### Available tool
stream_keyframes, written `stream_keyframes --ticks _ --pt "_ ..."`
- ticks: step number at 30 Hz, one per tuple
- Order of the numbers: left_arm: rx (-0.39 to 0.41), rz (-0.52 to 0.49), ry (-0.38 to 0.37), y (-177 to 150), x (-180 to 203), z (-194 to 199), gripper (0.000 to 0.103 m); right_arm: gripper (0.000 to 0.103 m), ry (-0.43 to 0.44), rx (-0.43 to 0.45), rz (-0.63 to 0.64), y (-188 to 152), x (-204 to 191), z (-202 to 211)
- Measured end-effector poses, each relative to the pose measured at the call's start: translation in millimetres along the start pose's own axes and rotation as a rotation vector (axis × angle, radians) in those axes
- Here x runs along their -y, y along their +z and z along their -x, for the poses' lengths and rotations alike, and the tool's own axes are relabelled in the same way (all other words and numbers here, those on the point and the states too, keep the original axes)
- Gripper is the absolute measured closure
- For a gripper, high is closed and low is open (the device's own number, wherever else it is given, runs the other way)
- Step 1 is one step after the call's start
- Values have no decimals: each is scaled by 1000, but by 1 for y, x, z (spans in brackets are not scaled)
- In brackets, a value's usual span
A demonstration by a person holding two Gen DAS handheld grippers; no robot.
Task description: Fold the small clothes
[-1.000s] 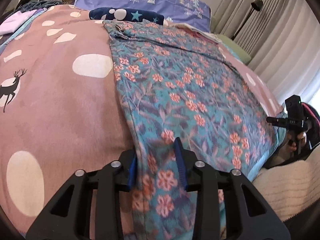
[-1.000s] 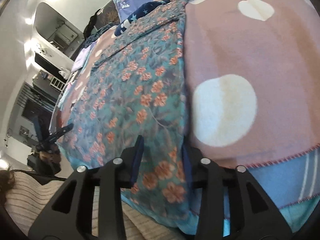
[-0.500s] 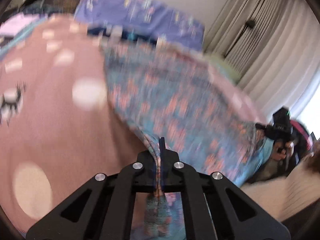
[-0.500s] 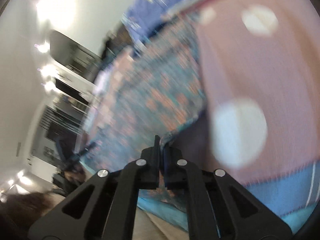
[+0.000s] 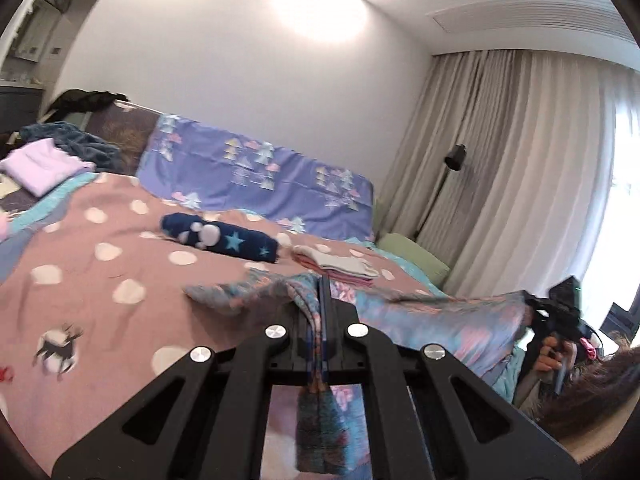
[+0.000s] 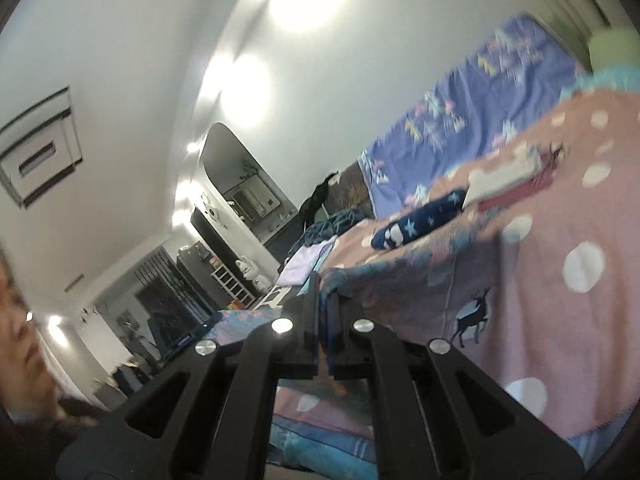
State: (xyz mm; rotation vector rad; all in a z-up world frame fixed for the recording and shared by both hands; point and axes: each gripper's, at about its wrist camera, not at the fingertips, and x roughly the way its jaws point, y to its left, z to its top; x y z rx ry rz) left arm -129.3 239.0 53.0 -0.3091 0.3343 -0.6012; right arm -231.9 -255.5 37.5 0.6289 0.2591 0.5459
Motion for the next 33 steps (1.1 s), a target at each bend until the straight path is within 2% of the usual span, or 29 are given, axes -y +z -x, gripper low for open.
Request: stream_keyframes --ticks 2,5,11,16,20,22,24,28,31,32,33 --pt "-22 27 0 -9 0 4 100 100 -31 8 15 -4 -3 13" --pt "-90 40 21 -18 -6 -12 100 100 -118 -40 -16 -7 16 -3" --pt "-232 106 68 -24 -43 -91 100 100 -192 -120 -195 -3 90 -73" --pt "-272 149 69 1 -77 -151 100 100 -247 -137 -232 17 135 -127" --pt "-304 144 104 13 -99 -209 100 100 -304 -149 -245 35 176 -173" --pt "-338 171 127 5 -115 -235 100 99 -371 -182 -255 30 199 -192" --pt "-414 234 178 -20 -139 -265 100 98 -413 -244 -325 15 226 -211" --pt "-493 290 230 -57 -165 -282 100 96 -463 -310 -373 -13 254 -221" --pt "-476 308 211 -59 -170 -273 95 87 -455 -307 -369 -10 255 -212" --pt "-469 302 210 -56 -169 -271 91 82 -463 -301 -351 -5 253 -209" --pt "-459 287 210 -51 -168 -269 84 69 -481 -289 -331 0 251 -206"
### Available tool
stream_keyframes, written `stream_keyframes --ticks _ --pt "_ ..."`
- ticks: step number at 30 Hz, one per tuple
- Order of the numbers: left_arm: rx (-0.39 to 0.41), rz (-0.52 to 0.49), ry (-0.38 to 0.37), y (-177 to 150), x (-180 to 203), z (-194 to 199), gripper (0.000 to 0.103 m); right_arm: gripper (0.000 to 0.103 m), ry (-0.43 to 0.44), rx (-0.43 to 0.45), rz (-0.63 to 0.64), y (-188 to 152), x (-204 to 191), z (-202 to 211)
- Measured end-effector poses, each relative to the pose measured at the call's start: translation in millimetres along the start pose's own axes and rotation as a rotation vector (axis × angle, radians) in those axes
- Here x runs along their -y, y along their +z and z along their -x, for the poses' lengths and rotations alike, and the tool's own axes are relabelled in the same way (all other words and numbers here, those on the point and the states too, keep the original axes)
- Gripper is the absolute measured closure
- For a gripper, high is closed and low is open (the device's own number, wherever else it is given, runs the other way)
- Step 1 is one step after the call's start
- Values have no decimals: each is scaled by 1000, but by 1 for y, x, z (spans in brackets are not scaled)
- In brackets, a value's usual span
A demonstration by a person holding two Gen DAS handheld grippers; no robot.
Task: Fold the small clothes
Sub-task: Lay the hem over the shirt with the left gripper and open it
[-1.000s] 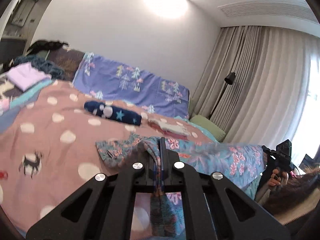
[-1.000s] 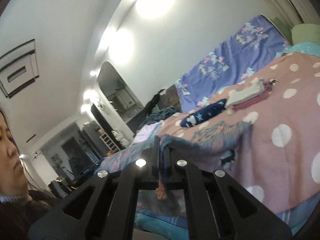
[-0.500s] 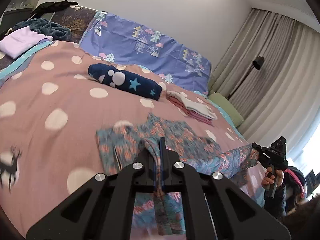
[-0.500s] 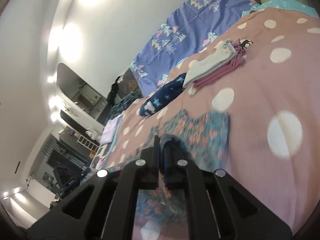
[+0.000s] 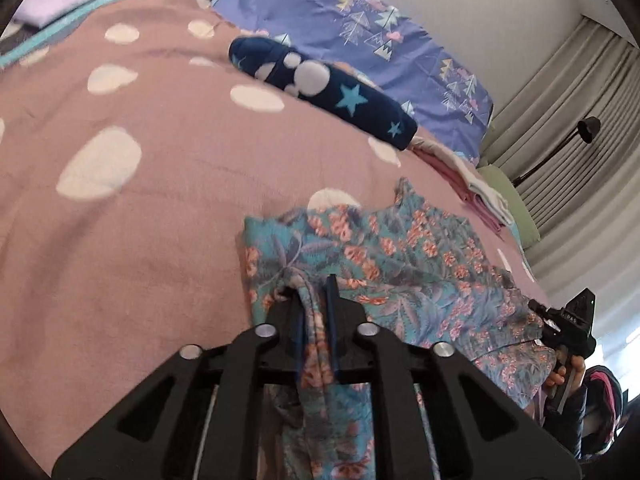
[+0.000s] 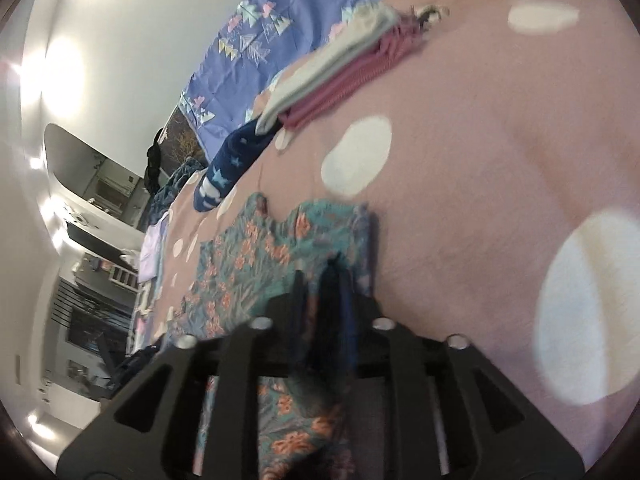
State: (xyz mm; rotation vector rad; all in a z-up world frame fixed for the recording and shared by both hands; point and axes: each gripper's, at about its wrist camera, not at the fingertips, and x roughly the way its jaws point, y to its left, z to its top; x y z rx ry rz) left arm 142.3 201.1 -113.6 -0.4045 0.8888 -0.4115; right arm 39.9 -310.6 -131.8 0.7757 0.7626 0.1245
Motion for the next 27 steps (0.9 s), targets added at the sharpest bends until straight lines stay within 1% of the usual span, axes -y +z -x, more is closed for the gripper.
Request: stream_keyframes --ticks 1,2,3,4,6,8,9,10,11,12,13,14,15,17,18,19,20,21,22,23,24,25,26,27 --pt "11 -9 6 3 2 4 80 62 -15 19 9 5 -1 4" --pt "38 -18 35 8 3 7 65 62 -20 27 13 10 1 3" --pt "63 -24 70 12 2 9 52 62 -27 24 11 16 3 0" --pt "82 -24 93 16 0 11 52 62 -27 17 6 19 5 -3" --pt "77 13 94 25 -10 8 52 62 -16 -19 -14 27 13 -18" --pt "38 58 86 32 -23 -5 52 65 2 -47 -39 31 20 -33" --pt "-4 79 90 36 -29 -18 52 66 14 -54 -34 33 19 -35" --pt "-30 87 87 38 -32 -27 52 68 21 -62 -19 34 16 -39" --pt "-21 72 80 40 -30 -31 52 69 22 -74 6 34 11 -41" --pt "-21 57 58 43 -27 -32 53 78 16 -94 45 33 4 -44" --pt "-33 51 8 46 -23 -35 63 90 0 -102 72 32 -1 -46" --pt "-38 53 -31 48 -21 -37 102 92 -33 -89 92 31 -5 -46" --pt "-39 55 -55 50 -17 -39 103 95 -39 -68 91 33 -8 -43" --pt "7 30 -29 51 -9 -34 103 97 -26 -6 77 35 -11 -30" --pt "37 4 -3 52 -5 -28 103 101 -27 26 77 37 -13 -21" --pt "54 -10 28 51 -6 -24 103 101 -58 51 86 38 -14 -15" --pt "52 -17 70 51 -10 -24 103 101 -100 60 99 39 -12 -12" --pt "31 -11 96 51 -17 -28 103 101 -123 34 102 40 -6 -16" --pt "14 1 103 50 -22 -33 103 101 -133 2 81 42 3 -23" --pt "-17 16 95 47 -27 -40 103 101 -139 -30 53 40 12 -30" --pt "-28 13 85 45 -28 -43 103 101 -129 -43 25 37 20 -36" --pt "-27 9 73 43 -27 -42 102 100 -121 -31 19 36 20 -34" --pt "-26 15 39 41 -25 -40 101 99 -110 -21 17 35 19 -31" --pt "-33 22 14 41 -25 -40 88 96 -92 -14 13 34 18 -27"
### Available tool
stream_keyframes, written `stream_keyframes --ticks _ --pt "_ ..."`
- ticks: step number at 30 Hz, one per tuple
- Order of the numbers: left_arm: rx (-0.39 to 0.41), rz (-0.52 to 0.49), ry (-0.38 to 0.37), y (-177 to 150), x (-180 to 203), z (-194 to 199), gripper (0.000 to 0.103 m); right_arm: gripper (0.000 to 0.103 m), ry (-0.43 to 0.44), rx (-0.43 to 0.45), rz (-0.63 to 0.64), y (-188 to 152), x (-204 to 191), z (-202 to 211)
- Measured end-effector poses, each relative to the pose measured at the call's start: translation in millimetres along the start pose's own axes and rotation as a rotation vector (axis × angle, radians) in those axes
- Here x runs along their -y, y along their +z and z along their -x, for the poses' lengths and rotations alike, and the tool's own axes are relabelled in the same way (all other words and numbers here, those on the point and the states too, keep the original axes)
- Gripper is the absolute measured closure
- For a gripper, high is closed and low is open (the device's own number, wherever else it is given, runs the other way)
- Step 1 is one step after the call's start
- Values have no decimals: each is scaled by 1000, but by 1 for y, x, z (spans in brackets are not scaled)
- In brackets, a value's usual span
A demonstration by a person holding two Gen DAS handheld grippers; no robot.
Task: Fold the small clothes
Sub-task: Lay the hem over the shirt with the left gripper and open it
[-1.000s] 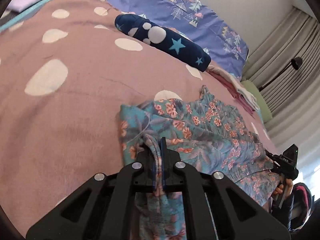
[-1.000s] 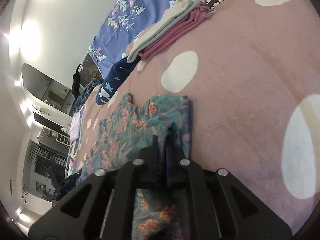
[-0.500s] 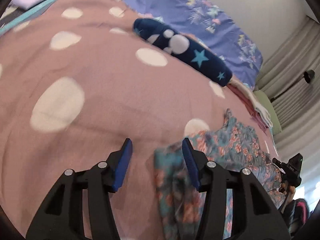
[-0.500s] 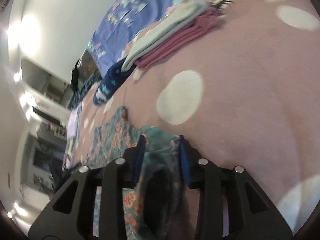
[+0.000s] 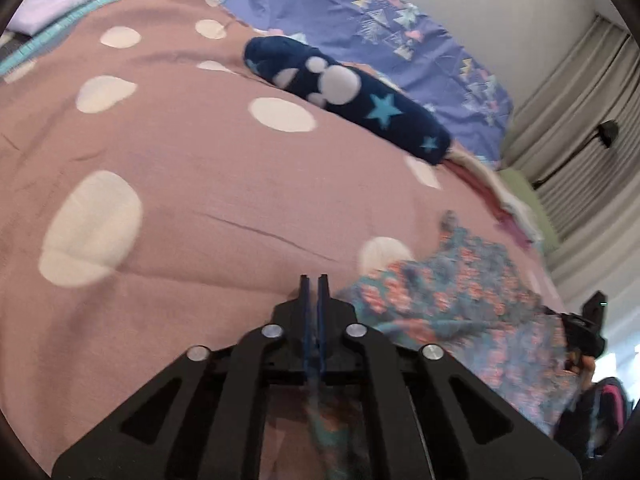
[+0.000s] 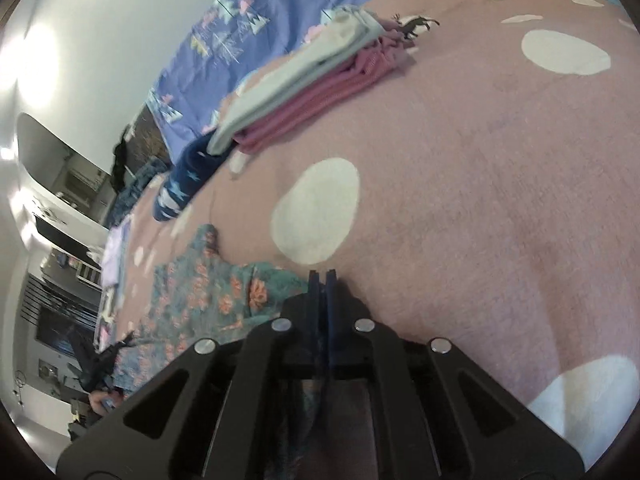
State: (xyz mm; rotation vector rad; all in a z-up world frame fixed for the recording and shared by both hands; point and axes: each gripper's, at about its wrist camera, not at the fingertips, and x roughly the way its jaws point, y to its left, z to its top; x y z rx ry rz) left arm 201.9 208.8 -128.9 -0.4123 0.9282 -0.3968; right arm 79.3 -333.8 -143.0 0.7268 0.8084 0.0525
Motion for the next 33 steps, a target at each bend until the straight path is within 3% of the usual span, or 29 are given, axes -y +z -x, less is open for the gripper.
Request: stream_keyframes --ticks 2,3,5,6,7,8,9,12,15,16,17,18,19,21,24,26,27,28,29,33 --pt "-22 -6 -24 -1 4 3 61 95 11 0 3 1 -1 7" --pt "-26 -22 -26 -2 8 3 55 92 11 -2 6 2 -2 8" --pt "-46 -61 -19 -2 17 -1 52 76 31 -13 -5 4 -2 8" --pt "-59 -80 -2 -2 22 -7 52 68 50 -33 -16 6 -5 2" --pt "-68 -96 28 -2 26 -12 61 73 68 -57 -20 6 -7 -5" --pt "-77 -108 65 -2 30 -17 100 83 65 -69 -15 5 -10 -13" --pt "-79 -95 88 -1 31 -18 98 100 44 -70 -9 3 -14 -16" --pt "-15 -119 164 3 32 -11 97 101 -34 13 2 2 -16 -4" --pt "-5 -88 225 2 15 -4 100 102 -109 16 10 4 -4 2" --pt "18 -90 224 -1 14 6 96 101 -103 13 21 2 -4 6" --pt "33 -95 220 -3 14 14 86 96 -90 14 41 0 -5 14" --pt "59 -115 220 -8 17 29 76 84 -75 14 70 -5 -9 23" --pt "77 -143 219 -13 22 40 72 74 -64 11 95 -9 -12 31" --pt "84 -199 203 -24 33 56 64 72 -16 -20 140 -19 -23 44" --pt "35 -286 154 -44 51 64 63 64 43 -57 213 -34 -42 55" --pt "-22 -330 187 -57 59 56 63 64 15 -93 279 -44 -53 54" --pt "-44 -341 212 -61 61 51 64 76 -33 -124 315 -52 -58 50" --pt "-64 -349 246 -66 61 45 69 99 -60 -145 334 -56 -60 47" --pt "-69 -346 253 -67 60 42 95 98 -71 -163 341 -59 -61 45" --pt "-32 -325 240 -52 70 47 95 98 9 -104 237 -42 -60 52"
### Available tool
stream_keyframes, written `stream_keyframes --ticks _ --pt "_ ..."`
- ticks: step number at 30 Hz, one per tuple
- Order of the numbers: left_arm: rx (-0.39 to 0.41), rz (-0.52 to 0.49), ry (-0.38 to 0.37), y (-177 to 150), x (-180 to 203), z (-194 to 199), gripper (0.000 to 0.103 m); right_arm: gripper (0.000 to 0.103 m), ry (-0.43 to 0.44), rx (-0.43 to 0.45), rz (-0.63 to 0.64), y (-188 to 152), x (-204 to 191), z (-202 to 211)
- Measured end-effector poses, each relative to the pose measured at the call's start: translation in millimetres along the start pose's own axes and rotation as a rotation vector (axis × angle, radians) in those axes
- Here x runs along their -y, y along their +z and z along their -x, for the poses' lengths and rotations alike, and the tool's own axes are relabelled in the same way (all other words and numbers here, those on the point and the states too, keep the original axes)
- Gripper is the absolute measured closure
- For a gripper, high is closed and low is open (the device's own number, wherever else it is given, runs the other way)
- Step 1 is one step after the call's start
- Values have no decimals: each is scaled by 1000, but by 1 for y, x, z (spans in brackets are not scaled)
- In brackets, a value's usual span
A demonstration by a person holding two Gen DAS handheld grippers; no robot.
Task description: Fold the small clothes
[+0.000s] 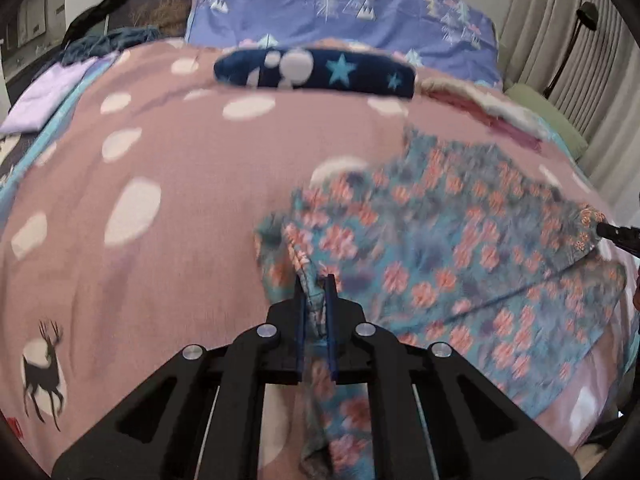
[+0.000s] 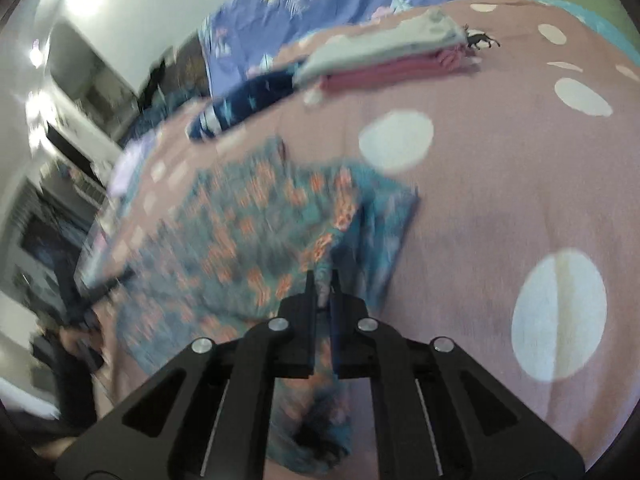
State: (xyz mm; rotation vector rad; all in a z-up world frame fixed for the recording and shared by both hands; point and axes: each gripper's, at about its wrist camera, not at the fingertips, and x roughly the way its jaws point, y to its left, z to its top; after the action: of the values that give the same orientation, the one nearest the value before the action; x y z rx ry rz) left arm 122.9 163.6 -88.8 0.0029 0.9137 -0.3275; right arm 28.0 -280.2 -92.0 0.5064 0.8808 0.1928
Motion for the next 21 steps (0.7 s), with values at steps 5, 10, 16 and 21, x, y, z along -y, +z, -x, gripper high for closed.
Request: stream_keyframes --ticks 5,10,16,21 --pt "78 196 -87 55 -22 -9 93 96 128 89 -205 47 29 -15" --pt "111 292 18 73 -44 -38 77 63 137 130 -359 71 65 -34" --pt "124 230 -12 60 -49 -34 54 61 90 122 -137 63 47 -14" --pt "71 19 -8 41 -27 -33 43 40 -106 10 215 47 9 -24"
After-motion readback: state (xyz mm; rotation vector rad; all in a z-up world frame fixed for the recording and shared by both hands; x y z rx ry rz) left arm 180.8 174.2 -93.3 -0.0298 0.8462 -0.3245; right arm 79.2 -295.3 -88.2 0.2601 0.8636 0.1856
